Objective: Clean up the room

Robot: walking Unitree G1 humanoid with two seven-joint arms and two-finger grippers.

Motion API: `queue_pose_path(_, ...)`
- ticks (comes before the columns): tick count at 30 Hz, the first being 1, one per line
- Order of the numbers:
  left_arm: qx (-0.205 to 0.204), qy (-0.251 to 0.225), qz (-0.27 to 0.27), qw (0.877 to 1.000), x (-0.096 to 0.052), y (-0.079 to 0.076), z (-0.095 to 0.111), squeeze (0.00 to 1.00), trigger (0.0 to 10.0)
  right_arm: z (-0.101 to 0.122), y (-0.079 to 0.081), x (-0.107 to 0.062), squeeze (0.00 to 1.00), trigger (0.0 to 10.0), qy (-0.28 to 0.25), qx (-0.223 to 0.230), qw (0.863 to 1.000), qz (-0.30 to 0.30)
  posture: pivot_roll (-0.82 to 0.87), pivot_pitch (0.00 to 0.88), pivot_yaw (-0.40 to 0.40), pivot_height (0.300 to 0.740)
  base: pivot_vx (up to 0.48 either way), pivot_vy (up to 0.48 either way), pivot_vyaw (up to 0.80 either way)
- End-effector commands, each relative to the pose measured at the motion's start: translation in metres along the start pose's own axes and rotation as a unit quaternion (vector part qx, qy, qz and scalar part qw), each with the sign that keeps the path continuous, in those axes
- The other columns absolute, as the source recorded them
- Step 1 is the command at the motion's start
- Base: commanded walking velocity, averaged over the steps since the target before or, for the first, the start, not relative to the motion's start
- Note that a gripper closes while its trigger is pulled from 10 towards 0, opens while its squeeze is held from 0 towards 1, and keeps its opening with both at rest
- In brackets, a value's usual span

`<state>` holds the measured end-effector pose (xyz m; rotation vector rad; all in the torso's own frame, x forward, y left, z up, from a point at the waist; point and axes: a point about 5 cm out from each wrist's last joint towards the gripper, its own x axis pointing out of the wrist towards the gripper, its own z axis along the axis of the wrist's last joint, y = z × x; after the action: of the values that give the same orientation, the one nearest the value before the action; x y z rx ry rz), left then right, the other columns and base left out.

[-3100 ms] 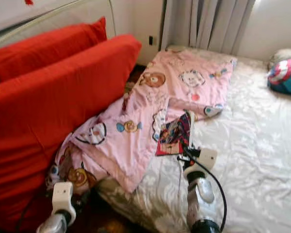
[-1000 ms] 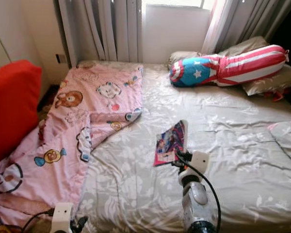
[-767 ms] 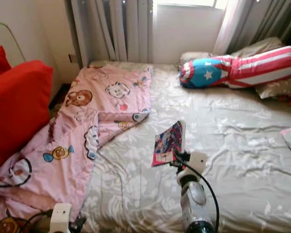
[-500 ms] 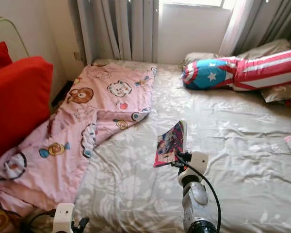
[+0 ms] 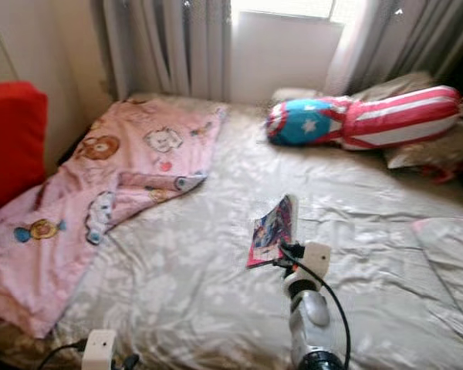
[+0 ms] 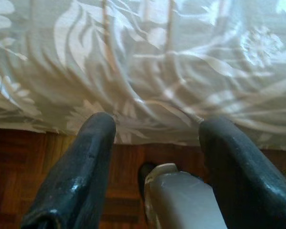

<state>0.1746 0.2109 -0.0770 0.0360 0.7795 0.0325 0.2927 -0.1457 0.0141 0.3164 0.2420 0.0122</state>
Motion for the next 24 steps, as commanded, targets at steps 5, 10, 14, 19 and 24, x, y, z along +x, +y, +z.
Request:
queue_pose_path(5,-0.001,0.008,-0.008,1.0,0.0005,-0.0051,-0.0019,0.0,10.0,0.0115,-0.0058,0.0035,0.0,10.0,-0.023,-0.004,1.0,-0.007,0.05,0.0,-0.049,0.726,0.0,-0.436,0.0)
queue_pose_path(10,0.0,0.01,-0.008,1.0,0.0004,-0.0058,-0.0027,0.0,10.0,0.0132,-0.0064,0.0038,0.0,10.0,-0.027,-0.003,1.0,-0.008,0.05,0.0,-0.049,0.726,0.0,-0.438,0.0)
queue_pose_path(14,0.0,0.011,-0.008,1.0,0.0003,-0.0061,-0.0033,0.0,10.0,0.0135,-0.0064,0.0038,0.0,10.0,-0.027,-0.004,1.0,-0.008,0.05,0.0,-0.049,0.726,0.0,-0.436,0.0)
queue_pose_path(19,-0.001,0.013,-0.006,1.0,-0.0001,-0.0058,-0.0043,0.0,10.0,0.0129,-0.0069,0.0036,0.0,10.0,-0.026,-0.005,1.0,-0.007,0.05,0.0,-0.049,0.726,0.0,-0.4,0.0)
queue_pose_path(24,-0.004,0.013,-0.003,1.0,-0.0006,-0.0028,-0.0048,0.0,10.0,0.0124,-0.0063,0.0039,0.0,10.0,-0.024,-0.006,1.0,-0.006,0.05,0.0,-0.05,0.726,0.0,0.0,0.0)
